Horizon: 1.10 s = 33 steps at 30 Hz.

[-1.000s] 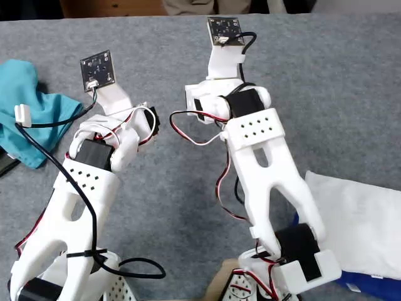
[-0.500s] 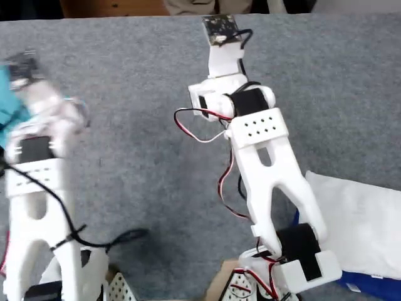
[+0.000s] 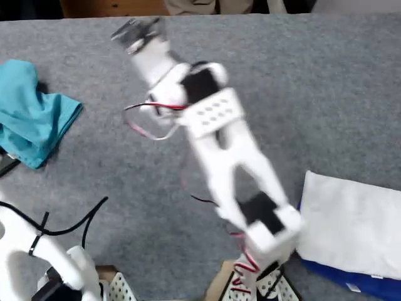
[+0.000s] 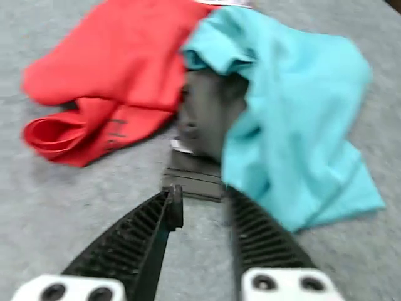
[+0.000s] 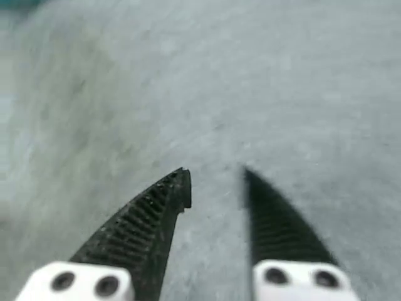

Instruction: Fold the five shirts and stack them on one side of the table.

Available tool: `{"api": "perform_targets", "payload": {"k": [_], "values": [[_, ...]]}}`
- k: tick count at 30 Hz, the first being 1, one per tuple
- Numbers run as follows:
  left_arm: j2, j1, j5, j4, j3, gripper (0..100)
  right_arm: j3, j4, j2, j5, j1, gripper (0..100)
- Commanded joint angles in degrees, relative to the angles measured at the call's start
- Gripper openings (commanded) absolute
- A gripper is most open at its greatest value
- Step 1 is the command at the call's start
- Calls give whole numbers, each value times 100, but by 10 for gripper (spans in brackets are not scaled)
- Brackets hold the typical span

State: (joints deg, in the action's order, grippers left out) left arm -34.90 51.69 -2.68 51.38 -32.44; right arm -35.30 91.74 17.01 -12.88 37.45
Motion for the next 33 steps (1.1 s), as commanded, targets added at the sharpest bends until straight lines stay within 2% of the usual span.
{"api": "perform_targets", "payload": {"k": [1, 6, 12, 15, 19, 24, 29, 33], "values": [[-119, 431, 316, 0, 299, 199, -1710, 686, 1121, -325, 505, 270], [57, 703, 387, -9, 316, 211, -3459, 747, 2580, -686, 813, 270], [1235, 870, 387, 9, 976, 211, -4620, 712, 3662, -1169, 892, 270], [1956, 914, 369, 149, 1538, 212, -4848, 712, 3969, -1354, 875, 271], [2835, 914, 360, 923, 2541, 216, -4936, 703, 4154, -1363, 875, 271], [3802, 914, 396, 1873, 3613, 278, -4892, 466, 4180, -1354, 857, 273], [4505, 923, 352, 2224, 4325, 279, -4892, -88, 4189, -1345, 840, 272], [4963, 923, 396, 2532, 4941, 281, -4892, -457, 4189, -967, 760, 274]]}}
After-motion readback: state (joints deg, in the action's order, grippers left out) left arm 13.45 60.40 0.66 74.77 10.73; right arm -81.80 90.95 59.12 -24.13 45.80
